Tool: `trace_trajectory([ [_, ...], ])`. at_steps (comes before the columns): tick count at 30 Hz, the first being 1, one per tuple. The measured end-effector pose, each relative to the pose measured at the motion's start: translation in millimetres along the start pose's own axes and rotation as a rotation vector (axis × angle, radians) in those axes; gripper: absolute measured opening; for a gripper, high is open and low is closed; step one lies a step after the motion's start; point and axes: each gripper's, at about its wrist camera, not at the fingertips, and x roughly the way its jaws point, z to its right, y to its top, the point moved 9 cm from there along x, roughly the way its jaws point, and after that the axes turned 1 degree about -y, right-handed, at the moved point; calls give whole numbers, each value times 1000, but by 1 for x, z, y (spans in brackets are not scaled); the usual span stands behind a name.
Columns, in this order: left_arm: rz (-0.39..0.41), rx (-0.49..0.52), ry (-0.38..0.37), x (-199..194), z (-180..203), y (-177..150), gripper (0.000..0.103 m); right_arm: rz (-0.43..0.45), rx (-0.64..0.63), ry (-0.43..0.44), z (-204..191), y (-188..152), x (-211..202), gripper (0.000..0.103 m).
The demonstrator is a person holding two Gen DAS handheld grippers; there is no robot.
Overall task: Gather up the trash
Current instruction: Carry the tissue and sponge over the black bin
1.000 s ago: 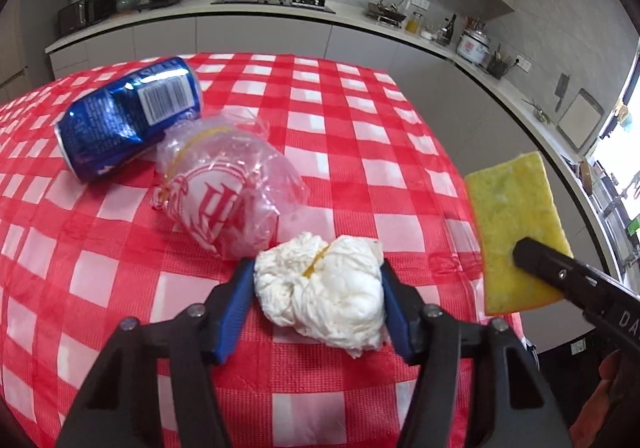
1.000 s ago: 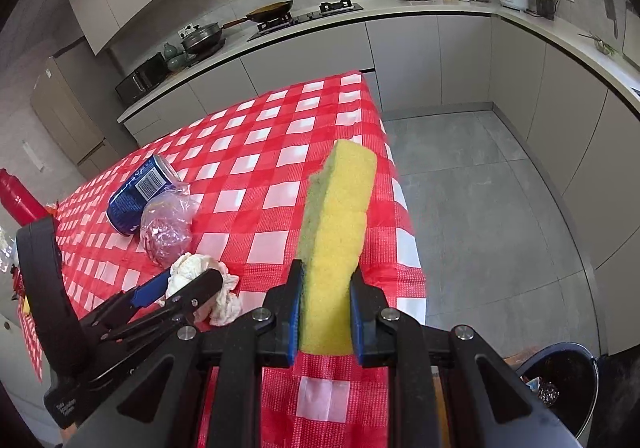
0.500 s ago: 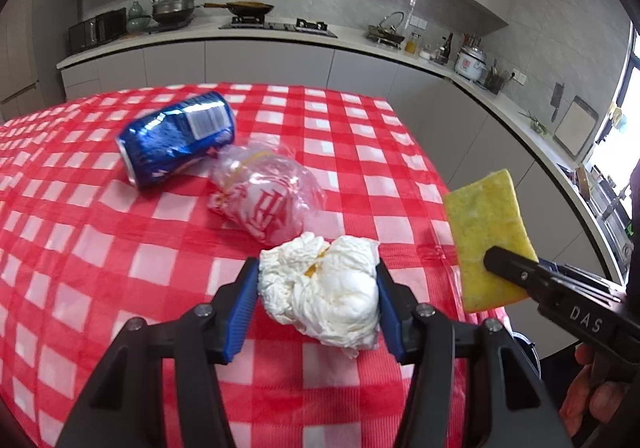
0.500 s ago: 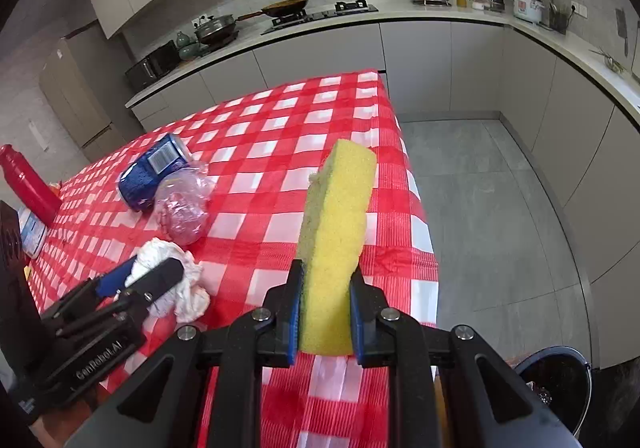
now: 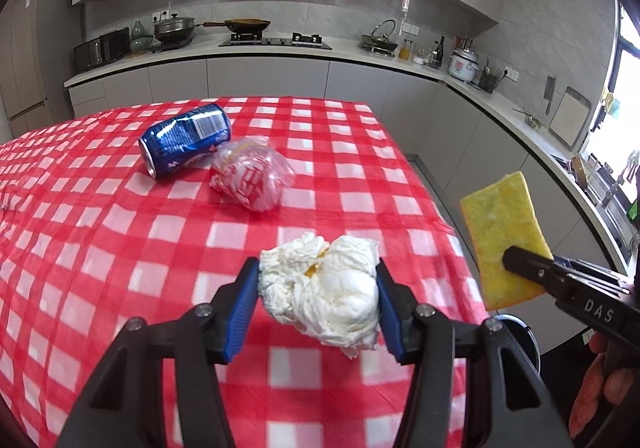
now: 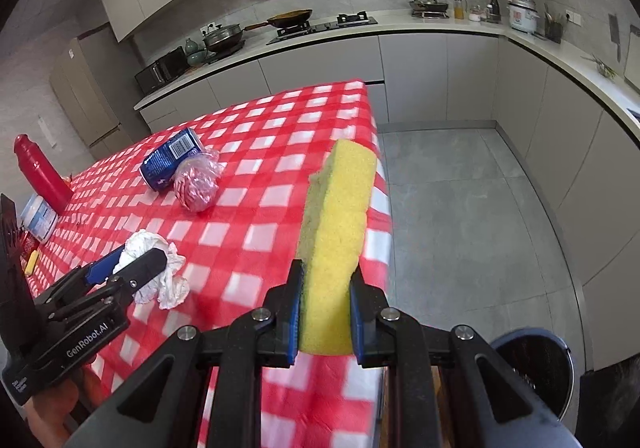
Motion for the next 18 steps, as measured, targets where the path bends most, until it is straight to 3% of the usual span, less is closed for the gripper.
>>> trace_trajectory([
  [18,-4,56,-64,-17,133,-39,56,28,71,-61,132,-38,-75,22],
])
